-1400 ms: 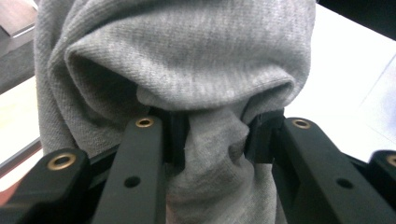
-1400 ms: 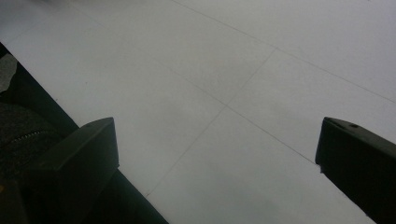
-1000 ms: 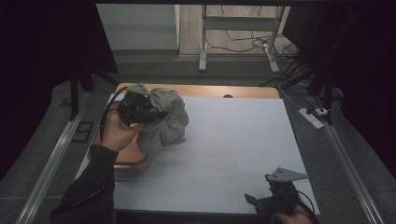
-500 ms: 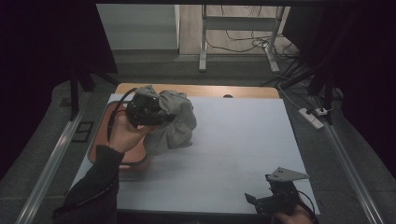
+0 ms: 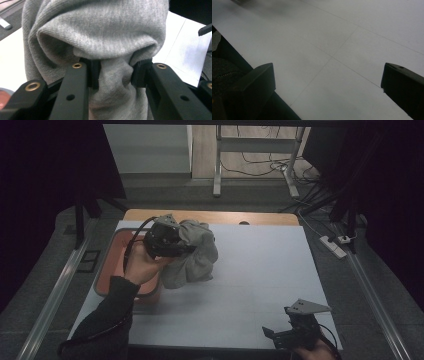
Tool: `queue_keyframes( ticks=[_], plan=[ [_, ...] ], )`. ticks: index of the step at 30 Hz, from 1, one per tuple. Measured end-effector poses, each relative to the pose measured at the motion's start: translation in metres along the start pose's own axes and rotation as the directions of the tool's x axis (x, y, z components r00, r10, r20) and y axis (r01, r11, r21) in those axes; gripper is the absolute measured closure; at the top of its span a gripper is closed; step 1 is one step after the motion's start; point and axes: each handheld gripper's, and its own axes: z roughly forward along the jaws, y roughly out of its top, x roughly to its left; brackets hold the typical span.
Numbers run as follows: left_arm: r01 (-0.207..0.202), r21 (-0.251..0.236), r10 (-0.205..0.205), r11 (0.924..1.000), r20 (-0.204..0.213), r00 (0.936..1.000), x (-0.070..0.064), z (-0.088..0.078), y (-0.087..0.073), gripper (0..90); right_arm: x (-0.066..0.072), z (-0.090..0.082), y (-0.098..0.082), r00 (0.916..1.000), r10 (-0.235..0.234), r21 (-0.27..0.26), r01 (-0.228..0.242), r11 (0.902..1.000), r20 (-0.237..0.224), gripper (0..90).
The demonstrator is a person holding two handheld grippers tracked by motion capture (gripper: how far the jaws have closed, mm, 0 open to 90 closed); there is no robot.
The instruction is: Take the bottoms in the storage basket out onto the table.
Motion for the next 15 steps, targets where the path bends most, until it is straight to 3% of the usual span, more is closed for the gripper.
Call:
queue_keyframes(
  ticks=[15],
  plan=[
    [-0.035,0.024,0.034,0.9991,0.033,0.9989,-0.010,0.024,0.006,64.2,-0.001,0.000,0.000,1.0000,0.007,-0.003,-0.007,1.0000,-0.005,0.0]
  ],
)
